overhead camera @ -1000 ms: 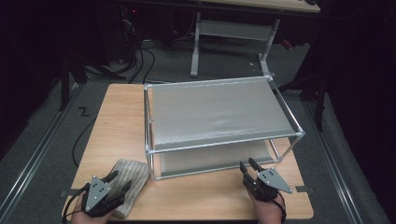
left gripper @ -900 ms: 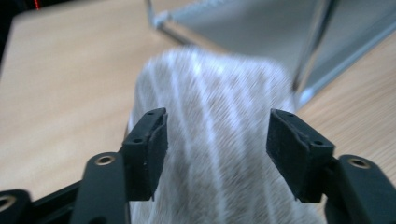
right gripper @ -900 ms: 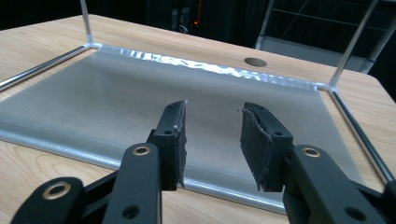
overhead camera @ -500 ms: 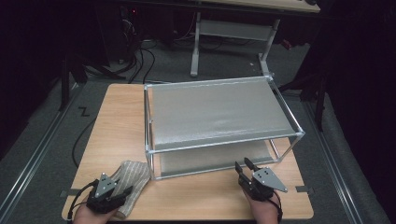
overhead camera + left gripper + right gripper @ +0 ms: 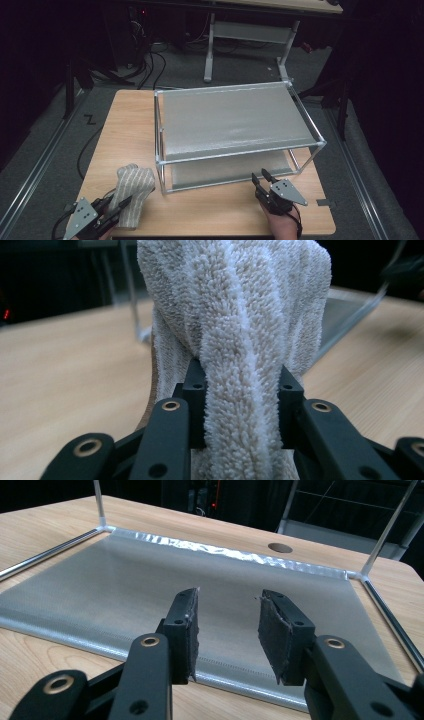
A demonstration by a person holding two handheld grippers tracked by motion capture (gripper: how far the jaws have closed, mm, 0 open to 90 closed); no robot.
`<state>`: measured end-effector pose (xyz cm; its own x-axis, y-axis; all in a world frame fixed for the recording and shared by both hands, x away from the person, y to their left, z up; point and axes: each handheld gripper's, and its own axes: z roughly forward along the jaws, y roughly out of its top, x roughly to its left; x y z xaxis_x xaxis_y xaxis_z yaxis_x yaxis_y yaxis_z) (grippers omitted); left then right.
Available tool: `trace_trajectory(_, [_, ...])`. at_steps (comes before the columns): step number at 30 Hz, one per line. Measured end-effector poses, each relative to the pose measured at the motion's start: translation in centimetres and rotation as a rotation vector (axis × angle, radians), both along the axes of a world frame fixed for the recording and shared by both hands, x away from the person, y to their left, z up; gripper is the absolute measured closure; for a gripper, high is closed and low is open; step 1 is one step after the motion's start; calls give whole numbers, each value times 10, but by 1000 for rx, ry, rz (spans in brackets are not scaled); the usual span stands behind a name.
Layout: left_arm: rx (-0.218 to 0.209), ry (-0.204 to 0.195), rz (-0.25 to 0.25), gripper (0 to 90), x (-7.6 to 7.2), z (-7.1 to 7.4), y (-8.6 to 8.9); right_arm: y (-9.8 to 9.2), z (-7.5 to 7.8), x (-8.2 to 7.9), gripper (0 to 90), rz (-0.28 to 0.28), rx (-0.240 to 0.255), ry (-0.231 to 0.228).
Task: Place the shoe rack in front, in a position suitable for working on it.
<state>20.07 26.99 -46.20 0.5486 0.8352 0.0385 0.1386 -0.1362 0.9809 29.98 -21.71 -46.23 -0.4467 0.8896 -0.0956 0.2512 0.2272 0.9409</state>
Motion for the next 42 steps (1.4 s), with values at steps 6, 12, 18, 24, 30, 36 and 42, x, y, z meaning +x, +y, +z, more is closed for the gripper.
trace_trajectory(6, [32,-34,-56,673,3,4,-17,2,-1,0,595,-3,-7,-2])
trace_trajectory(12, [63,12,-71,610,21,-2,-34,1,-2,0,596,-1,-8,5])
trace_trajectory(18, [107,56,-81,536,36,-8,-52,-1,-3,-1,595,-6,-10,6])
trace_trajectory(24, [122,77,-69,520,46,-11,-65,-2,-3,-2,596,-12,-7,9])
trace_trajectory(30, [121,31,-52,583,47,-5,-72,-1,-4,-2,596,-17,-9,14])
trace_trajectory(36, [111,13,-36,612,48,-6,-74,-1,-5,-1,595,-10,-12,14])
trace_trajectory(42, [129,77,-43,634,53,-16,-73,0,-5,-2,595,-11,-13,13])
